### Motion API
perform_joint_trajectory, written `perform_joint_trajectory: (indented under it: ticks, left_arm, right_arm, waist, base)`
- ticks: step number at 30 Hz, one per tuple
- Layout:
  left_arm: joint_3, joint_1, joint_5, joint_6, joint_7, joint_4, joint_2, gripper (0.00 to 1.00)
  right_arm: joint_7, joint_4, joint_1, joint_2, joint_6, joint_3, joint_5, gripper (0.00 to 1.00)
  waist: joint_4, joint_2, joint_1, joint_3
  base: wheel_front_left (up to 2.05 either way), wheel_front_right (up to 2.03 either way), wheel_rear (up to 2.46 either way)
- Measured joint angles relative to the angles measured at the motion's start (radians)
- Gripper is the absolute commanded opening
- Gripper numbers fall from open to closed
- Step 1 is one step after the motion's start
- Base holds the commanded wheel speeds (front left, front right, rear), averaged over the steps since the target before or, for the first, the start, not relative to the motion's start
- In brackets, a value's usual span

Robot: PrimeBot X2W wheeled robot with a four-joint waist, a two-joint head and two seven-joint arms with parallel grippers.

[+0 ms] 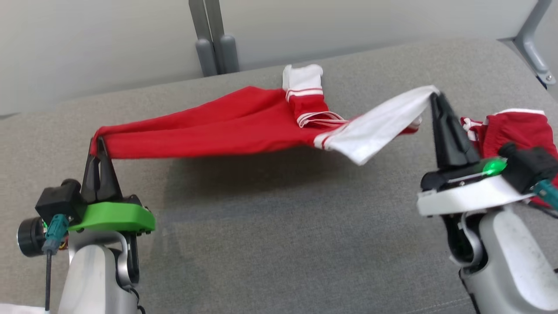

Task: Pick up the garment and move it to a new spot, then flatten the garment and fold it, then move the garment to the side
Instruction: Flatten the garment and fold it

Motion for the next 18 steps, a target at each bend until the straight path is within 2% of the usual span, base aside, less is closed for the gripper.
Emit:
perform_joint_trajectory:
  ticks: [7, 10, 18]
  left_arm:
    - [0.012, -0.078, 0.059, -0.033, 0.000, -0.030, 0.005, 0.00]
    - [0.013, -0.128, 0.080, -0.053, 0.000, -0.026, 0.023, 0.00]
    - [0.002, -0.299, 0.132, -0.072, 0.000, 0.005, 0.083, 0.00]
  right_arm:
    - [0.000, -0.037, -0.107, -0.043, 0.000, -0.054, -0.013, 0.00]
    - [0.000, -0.037, -0.170, -0.069, 0.000, -0.074, -0.024, 0.00]
    - [0.000, -0.006, -0.340, -0.133, 0.000, -0.109, -0.062, 0.00]
  waist:
    - [0.021, 0.0000, 0.0000, -0.050]
    - [0.031, 0.0000, 0.0000, -0.056]
    - [0.041, 0.0000, 0.0000, -0.040]
  base:
    - [0.00, 0.00, 0.00]
    - [0.00, 0.00, 0.00]
    - [0.00, 0.00, 0.00]
